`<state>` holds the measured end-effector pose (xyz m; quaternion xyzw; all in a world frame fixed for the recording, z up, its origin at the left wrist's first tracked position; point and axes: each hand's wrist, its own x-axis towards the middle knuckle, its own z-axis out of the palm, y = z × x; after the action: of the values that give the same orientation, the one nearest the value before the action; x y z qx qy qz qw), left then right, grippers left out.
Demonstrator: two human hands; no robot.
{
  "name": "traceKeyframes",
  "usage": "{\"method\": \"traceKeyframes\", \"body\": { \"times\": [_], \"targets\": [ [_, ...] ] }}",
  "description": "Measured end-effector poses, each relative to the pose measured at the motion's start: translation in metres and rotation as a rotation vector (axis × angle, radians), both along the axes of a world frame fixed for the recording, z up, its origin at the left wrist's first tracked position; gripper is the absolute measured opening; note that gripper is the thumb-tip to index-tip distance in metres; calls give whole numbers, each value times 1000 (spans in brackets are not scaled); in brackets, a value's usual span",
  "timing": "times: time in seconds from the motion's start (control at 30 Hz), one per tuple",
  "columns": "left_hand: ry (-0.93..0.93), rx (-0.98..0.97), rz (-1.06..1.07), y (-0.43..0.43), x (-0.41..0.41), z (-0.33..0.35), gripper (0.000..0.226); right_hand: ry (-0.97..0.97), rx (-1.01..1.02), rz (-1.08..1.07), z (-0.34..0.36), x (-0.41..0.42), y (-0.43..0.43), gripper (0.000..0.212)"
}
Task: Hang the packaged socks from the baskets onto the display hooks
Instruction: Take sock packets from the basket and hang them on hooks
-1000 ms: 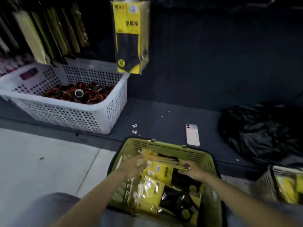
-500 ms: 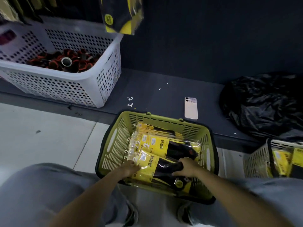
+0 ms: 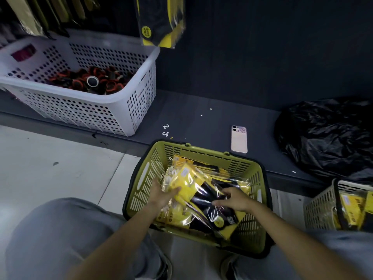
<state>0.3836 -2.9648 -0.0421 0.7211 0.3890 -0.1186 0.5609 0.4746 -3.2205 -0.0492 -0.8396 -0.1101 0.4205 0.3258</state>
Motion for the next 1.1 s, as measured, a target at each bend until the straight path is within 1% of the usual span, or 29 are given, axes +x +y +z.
{"method": "traceKeyframes", "body": {
  "times": [0.03, 0.07, 0.1, 0.13, 0.17, 0.2, 0.27, 0.3, 0.33, 0.37, 0.43, 0.5, 0.57, 0.63, 0.67, 0.7, 0.77, 0.87, 0.97, 1.03, 1.1],
  "targets": [
    [1, -59, 88, -1, 5, 6, 120, 13, 74, -85, 10, 0, 2, 42],
    [-4, -170, 135, -3, 9, 13, 128, 22, 137, -151, 21, 1, 4, 33],
    [-21, -318, 133, -6, 13, 19, 133, 21, 188, -196, 32, 0, 7, 29],
    [-52, -453, 90, -11, 16, 26, 134, 11, 226, -209, 42, 0, 11, 30],
    [-102, -529, 27, -14, 19, 31, 131, 4, 266, -205, 52, -1, 15, 34],
    [-164, -543, -27, -17, 21, 38, 124, -1, 304, -195, 59, -1, 19, 37],
    [-304, -442, -67, -21, 26, 50, 99, -18, 376, -173, 70, -1, 27, 42],
    [-377, -376, -76, -23, 28, 54, 84, -41, 403, -172, 74, -2, 31, 48],
    [-444, -322, -99, -24, 28, 59, 74, -68, 427, -186, 76, -2, 34, 56],
    [-502, -277, -139, -25, 28, 62, 69, -93, 455, -210, 78, -2, 36, 62],
    [-571, -205, -246, -29, 26, 62, 68, -123, 495, -240, 78, -3, 38, 64],
    [-558, -162, -374, -31, 21, 56, 68, -127, 459, -234, 68, -6, 35, 63],
    [-478, -174, -513, -33, 14, 38, 78, -81, 418, -246, 50, -14, 29, 66],
    [-366, -169, -604, -36, 3, 18, 93, -21, 397, -272, 32, -26, 24, 65],
    [-331, -176, -602, -37, -1, 10, 99, -17, 384, -273, 25, -31, 23, 62],
    [-318, -193, -569, -37, -4, 6, 100, -23, 379, -275, 22, -34, 23, 60],
    [-315, -185, -468, -34, -2, 6, 88, -61, 377, -298, 22, -32, 25, 52],
    [-292, -140, -371, -26, 11, 21, 68, -181, 397, -293, 40, -22, 34, 46],
    [-373, -205, -310, -16, 30, 54, 52, -253, 471, -343, 78, -6, 46, 43],
    [-429, -273, -261, -8, 44, 84, 55, -319, 542, -426, 108, 5, 59, 46],
    [-484, -297, -206, 0, 58, 115, 72, -451, 583, -509, 140, 14, 74, 53]
  ]
}}
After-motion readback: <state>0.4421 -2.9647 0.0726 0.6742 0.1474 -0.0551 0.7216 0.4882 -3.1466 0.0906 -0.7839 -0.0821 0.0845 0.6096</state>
